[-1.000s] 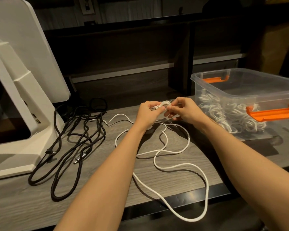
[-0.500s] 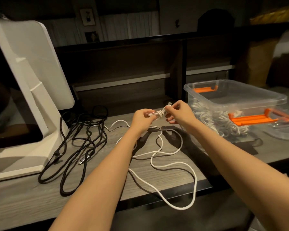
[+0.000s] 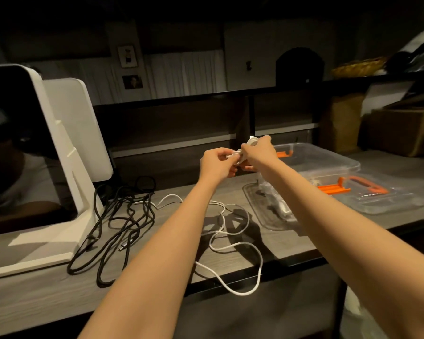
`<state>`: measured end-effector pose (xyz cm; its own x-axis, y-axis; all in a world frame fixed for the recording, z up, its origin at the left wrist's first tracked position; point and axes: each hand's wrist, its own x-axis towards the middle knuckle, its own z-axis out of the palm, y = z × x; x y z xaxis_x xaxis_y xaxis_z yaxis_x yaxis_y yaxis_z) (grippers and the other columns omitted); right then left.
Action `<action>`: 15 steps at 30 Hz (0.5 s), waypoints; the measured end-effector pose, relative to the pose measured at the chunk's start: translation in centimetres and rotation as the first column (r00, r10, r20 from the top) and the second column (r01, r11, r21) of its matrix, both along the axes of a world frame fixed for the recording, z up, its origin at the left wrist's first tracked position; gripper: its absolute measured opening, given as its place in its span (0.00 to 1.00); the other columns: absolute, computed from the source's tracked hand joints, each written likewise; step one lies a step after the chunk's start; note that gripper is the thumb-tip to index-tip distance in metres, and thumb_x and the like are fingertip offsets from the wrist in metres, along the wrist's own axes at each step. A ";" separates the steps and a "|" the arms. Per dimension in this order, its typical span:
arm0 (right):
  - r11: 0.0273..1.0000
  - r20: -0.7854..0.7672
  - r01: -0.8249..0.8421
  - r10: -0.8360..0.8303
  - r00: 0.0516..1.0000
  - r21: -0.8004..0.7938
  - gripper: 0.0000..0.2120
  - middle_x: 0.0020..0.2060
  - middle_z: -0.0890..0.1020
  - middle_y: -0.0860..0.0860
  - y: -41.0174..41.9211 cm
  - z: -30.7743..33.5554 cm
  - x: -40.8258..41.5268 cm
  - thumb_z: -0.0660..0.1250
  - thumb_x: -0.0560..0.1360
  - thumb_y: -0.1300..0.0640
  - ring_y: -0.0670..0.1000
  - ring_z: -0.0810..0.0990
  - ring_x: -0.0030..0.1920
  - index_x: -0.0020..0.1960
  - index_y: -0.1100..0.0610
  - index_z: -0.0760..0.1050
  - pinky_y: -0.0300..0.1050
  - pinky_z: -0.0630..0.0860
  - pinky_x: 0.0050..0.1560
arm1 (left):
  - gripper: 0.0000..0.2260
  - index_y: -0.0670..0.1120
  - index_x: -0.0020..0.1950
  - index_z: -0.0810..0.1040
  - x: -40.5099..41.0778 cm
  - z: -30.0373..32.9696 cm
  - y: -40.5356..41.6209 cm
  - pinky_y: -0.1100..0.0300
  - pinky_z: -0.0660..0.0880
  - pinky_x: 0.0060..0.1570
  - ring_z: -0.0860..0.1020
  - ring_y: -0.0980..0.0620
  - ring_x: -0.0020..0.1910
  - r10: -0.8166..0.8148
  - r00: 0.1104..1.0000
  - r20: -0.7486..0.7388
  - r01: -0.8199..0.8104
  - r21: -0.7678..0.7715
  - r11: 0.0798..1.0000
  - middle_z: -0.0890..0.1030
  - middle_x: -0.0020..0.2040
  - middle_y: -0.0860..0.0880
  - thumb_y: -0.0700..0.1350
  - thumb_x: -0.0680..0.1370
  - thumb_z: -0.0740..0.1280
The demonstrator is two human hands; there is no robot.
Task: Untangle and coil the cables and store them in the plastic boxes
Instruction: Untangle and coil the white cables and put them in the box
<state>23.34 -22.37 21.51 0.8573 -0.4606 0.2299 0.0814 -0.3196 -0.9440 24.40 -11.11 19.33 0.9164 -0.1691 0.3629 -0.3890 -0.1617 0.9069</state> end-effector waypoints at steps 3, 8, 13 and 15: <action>0.999 -0.019 0.052 -0.052 0.998 0.000 0.20 0.61 0.74 0.62 -1.5 1.0 -0.6 0.60 0.79 0.59 0.61 0.77 0.58 0.69 0.64 0.61 0.57 0.78 0.55 | 0.10 0.41 0.58 0.81 -1.1 0.8 -1.7 0.66 0.78 0.32 0.79 0.55 0.33 -0.036 0.999 0.028 0.035 0.020 0.999 0.82 0.43 0.45 0.43 0.79 0.68; 0.993 -0.012 0.068 -0.069 0.998 -0.093 0.16 0.51 0.78 0.62 -4.8 1.1 -2.0 0.58 0.80 0.57 0.55 0.78 0.43 0.63 0.66 0.68 0.48 0.75 0.42 | 0.11 0.43 0.62 0.79 -2.0 1.3 -4.3 0.68 0.75 0.29 0.77 0.56 0.33 -0.075 0.997 0.030 0.071 0.135 0.988 0.81 0.45 0.46 0.42 0.82 0.62; 0.954 -0.064 0.218 -0.236 0.970 -0.204 0.22 0.60 0.75 0.62 -8.1 0.4 -2.2 0.63 0.79 0.53 0.61 0.76 0.58 0.67 0.64 0.63 0.54 0.76 0.54 | 0.10 0.44 0.59 0.81 -1.8 0.8 -6.2 0.63 0.74 0.36 0.77 0.55 0.35 -0.078 0.995 0.056 0.060 0.263 0.963 0.81 0.47 0.47 0.42 0.81 0.62; 0.929 -0.103 0.219 -0.260 0.960 -0.299 0.20 0.59 0.76 0.60 -9.1 0.2 -2.2 0.65 0.78 0.52 0.61 0.77 0.57 0.65 0.61 0.65 0.57 0.76 0.57 | 0.10 0.43 0.57 0.82 -1.5 0.7 -6.9 0.63 0.74 0.35 0.76 0.56 0.33 -0.072 0.996 0.056 0.054 0.277 0.959 0.81 0.46 0.47 0.42 0.81 0.63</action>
